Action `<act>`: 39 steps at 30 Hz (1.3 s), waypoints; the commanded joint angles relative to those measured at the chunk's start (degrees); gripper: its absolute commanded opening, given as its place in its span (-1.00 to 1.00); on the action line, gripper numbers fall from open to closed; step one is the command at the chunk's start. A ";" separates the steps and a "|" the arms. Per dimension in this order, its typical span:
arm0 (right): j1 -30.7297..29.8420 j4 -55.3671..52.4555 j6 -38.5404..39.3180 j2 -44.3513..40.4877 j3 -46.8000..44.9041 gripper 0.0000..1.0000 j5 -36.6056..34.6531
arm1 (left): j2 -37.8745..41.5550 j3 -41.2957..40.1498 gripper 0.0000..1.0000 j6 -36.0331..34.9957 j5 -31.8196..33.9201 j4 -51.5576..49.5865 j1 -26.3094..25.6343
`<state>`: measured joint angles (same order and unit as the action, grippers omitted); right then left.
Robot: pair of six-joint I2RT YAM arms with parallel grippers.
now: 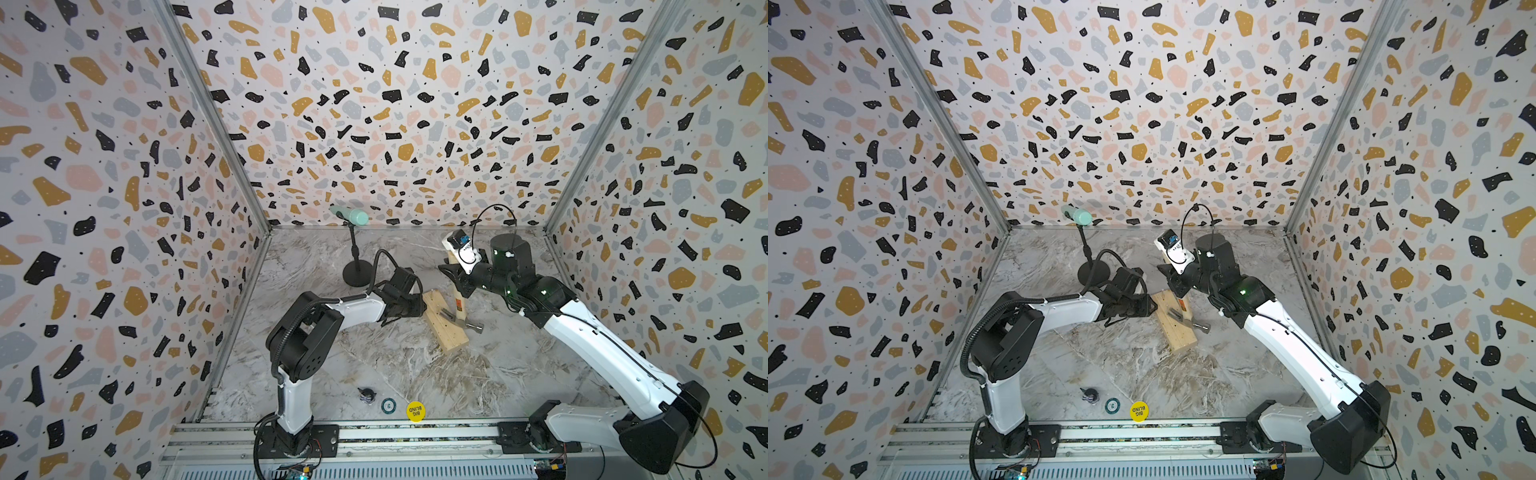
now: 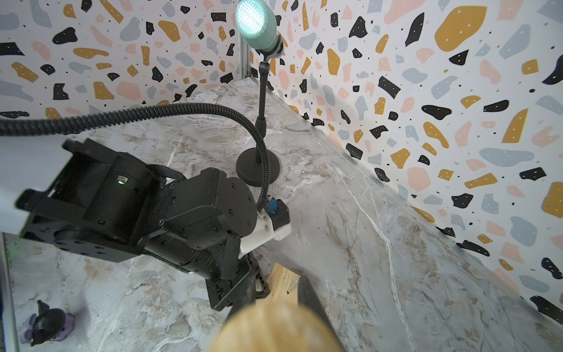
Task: Use a claw hammer to pull out a nail
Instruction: Remove the nail from the mounting plate.
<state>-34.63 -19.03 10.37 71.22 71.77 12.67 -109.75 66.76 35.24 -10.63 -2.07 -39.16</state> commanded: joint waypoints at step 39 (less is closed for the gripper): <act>4.28 9.08 -1.32 7.17 5.67 -1.00 4.21 | -0.29 -4.24 -0.44 1.05 -1.61 3.54 0.13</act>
<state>-30.72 -15.51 8.93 78.89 73.67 16.12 -109.86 64.10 36.25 -11.81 3.99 -39.09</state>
